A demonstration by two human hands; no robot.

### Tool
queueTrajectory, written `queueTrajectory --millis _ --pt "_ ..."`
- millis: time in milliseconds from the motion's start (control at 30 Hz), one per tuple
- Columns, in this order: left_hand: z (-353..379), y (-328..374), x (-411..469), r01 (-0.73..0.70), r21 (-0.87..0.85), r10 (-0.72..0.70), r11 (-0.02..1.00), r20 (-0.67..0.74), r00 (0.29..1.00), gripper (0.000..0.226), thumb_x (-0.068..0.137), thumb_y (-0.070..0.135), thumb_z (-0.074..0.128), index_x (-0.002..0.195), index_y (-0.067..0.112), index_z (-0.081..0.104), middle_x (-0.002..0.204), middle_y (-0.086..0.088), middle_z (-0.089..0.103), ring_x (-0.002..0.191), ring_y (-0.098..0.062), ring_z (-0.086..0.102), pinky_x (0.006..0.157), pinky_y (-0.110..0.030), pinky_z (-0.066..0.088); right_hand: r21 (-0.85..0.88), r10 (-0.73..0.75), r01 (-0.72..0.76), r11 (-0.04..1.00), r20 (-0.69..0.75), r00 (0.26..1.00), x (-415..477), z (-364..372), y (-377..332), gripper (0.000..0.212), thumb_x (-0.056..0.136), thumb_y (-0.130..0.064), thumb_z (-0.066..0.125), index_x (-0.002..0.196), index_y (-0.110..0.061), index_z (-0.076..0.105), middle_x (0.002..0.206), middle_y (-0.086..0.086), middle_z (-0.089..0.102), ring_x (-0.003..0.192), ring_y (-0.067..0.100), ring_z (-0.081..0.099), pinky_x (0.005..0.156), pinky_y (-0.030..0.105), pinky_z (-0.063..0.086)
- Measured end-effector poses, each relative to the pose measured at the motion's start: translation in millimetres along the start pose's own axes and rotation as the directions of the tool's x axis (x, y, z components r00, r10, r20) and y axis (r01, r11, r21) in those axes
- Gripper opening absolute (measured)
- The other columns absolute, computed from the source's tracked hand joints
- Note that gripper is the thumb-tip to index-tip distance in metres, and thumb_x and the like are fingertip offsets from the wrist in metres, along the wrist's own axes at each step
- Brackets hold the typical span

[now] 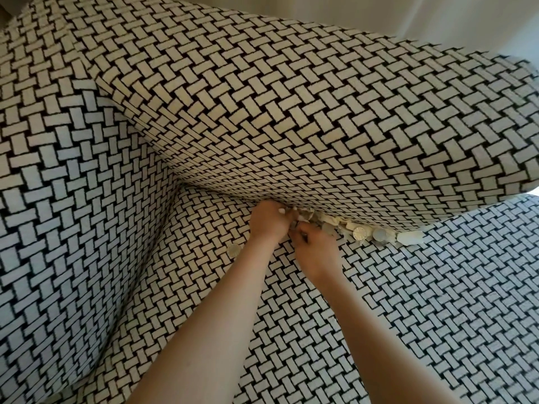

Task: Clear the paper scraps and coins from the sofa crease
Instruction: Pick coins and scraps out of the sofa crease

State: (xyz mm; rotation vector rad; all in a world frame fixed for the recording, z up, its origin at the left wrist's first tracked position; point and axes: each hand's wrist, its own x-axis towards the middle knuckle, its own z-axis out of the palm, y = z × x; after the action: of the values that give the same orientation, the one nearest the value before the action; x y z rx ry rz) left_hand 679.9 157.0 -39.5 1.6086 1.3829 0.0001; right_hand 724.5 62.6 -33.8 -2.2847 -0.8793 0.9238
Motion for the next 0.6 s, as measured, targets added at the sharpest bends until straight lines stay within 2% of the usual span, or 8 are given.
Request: queueTrajectory --millis 67,133,267,400,467,533,567,600 --pt "7 0 1 -0.005 0.052 0.003 0.999 0.034 0.999 0.025 0.089 0.025 0.056 0.076 0.006 0.064 0.090 -0.011 0.064 0.086 -0.026 0.059 0.070 -0.028 0.044 0.010 -0.002 0.002 1.000 0.000 1.000 -3 -3 -1 0.021 0.097 -0.018 0.040 0.094 -0.011 0.060 0.063 -0.009 0.042 0.060 0.012 0.044 0.057 0.027 0.037" --pt "11 0 1 -0.003 0.092 -0.003 0.996 0.072 0.997 0.026 0.090 0.027 0.053 0.099 0.007 0.067 0.122 -0.015 0.057 0.105 -0.028 0.057 0.090 -0.032 0.046 0.027 -0.016 0.016 1.000 0.006 1.000 -5 -3 0 0.020 0.095 -0.015 0.040 0.094 -0.012 0.059 0.065 -0.008 0.044 0.064 0.017 0.047 0.060 0.029 0.039" --pt "4 -1 -5 -0.057 0.056 0.051 0.997 0.111 0.993 0.033 0.089 0.022 0.058 0.120 0.011 0.061 0.135 -0.011 0.046 0.124 -0.028 0.046 0.107 -0.031 0.036 0.082 -0.021 0.020 0.996 0.020 1.000 -9 4 4 0.020 0.095 -0.017 0.042 0.086 -0.011 0.058 0.061 -0.002 0.050 0.055 0.014 0.042 0.053 0.026 0.032" --pt "-2 -3 -13 -0.076 0.058 0.067 0.995 0.141 0.988 0.029 0.088 0.014 0.059 0.116 0.011 0.062 0.130 -0.012 0.047 0.117 -0.027 0.051 0.103 -0.031 0.040 0.084 -0.031 0.029 0.996 0.028 0.999 -17 8 2 0.020 0.094 -0.016 0.041 0.078 -0.011 0.053 0.058 -0.005 0.046 0.055 0.013 0.040 0.050 0.026 0.028" --pt "-6 -4 -19 -0.085 0.044 0.077 0.995 0.177 0.981 0.032 0.090 0.011 0.055 0.122 0.012 0.057 0.129 -0.011 0.054 0.116 -0.023 0.053 0.096 -0.024 0.041 0.087 -0.056 0.054 0.995 0.020 0.998 -22 9 0 0.020 0.094 -0.016 0.041 0.077 -0.014 0.051 0.057 -0.007 0.046 0.053 0.012 0.040 0.050 0.026 0.029" --pt "-12 -2 -24 -0.072 0.020 0.067 0.997 0.185 0.980 0.038 0.092 0.010 0.052 0.130 0.011 0.049 0.130 -0.009 0.054 0.117 -0.023 0.053 0.095 -0.026 0.042 0.092 -0.073 0.072 0.993 0.004 0.997 -26 9 -1 0.020 0.095 -0.017 0.041 0.076 -0.017 0.049 0.056 -0.008 0.045 0.050 0.010 0.039 0.049 0.026 0.029" --pt "-15 -2 -27 -0.064 0.010 0.061 0.998 0.190 0.980 0.036 0.092 0.011 0.051 0.128 0.011 0.050 0.126 -0.008 0.057 0.112 -0.022 0.055 0.093 -0.028 0.045 0.102 -0.083 0.083 0.991 -0.010 0.997 -28 10 -2 0.020 0.095 -0.018 0.041 0.077 -0.018 0.049 0.055 -0.008 0.045 0.049 0.009 0.039 0.048 0.025 0.028" --pt "-17 -3 -28 -0.057 0.003 0.055 0.998 0.204 0.977 0.026 0.093 0.013 0.051 0.118 0.011 0.056 0.111 -0.006 0.062 0.097 -0.020 0.059 0.082 -0.029 0.048 0.113 -0.092 0.094 0.989 -0.025 0.995 -30 9 -3 0.020 0.096 -0.019 0.042 0.077 -0.018 0.050 0.054 -0.008 0.045 0.048 0.009 0.038 0.047 0.025 0.027"
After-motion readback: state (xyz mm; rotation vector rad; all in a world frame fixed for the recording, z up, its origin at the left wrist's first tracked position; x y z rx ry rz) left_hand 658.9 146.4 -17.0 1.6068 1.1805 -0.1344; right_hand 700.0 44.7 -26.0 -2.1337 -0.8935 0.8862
